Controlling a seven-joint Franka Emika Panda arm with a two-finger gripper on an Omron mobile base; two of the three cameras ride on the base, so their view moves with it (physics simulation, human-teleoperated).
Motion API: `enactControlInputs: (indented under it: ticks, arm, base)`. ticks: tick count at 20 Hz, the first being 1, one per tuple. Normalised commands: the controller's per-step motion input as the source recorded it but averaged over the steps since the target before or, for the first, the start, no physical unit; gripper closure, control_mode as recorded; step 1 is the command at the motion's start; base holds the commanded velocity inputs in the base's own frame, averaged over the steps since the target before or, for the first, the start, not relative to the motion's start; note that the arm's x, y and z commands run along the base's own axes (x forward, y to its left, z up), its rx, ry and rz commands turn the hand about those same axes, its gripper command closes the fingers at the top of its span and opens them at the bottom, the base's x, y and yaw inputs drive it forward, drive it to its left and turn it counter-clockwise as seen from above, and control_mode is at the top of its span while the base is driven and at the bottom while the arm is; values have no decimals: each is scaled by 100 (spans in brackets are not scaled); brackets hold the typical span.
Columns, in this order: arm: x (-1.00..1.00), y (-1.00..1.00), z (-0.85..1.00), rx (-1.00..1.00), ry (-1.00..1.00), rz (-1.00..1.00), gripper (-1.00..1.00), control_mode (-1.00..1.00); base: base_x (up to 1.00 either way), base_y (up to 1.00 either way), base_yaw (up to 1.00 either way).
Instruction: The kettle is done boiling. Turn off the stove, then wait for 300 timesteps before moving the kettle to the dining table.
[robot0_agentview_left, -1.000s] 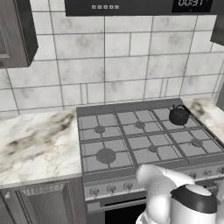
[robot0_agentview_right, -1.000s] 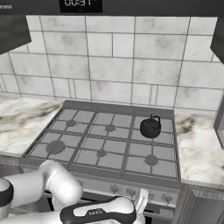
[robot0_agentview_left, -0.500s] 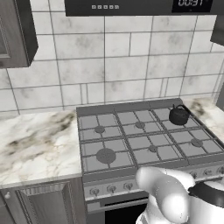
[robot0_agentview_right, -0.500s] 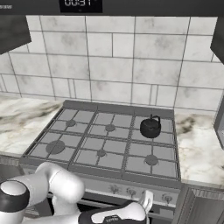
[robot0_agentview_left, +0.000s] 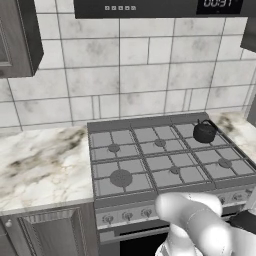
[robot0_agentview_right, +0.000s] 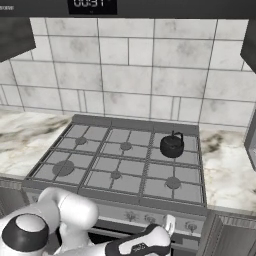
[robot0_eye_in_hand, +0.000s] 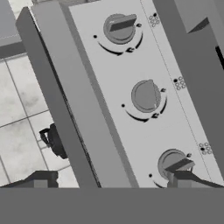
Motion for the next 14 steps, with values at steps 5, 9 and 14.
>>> enactControlInputs:
  ticks: [5,9,14]
  arm:
    - [11,-18,-32,0,-2,0,-100,-100]
    - [5,-23,-26,0,-5,0,-100,-100]
    - [18,-11,-18,0,-2,0,-100,-100]
  base:
    - [0,0,0]
    - [0,0,0]
    - [0,0,0]
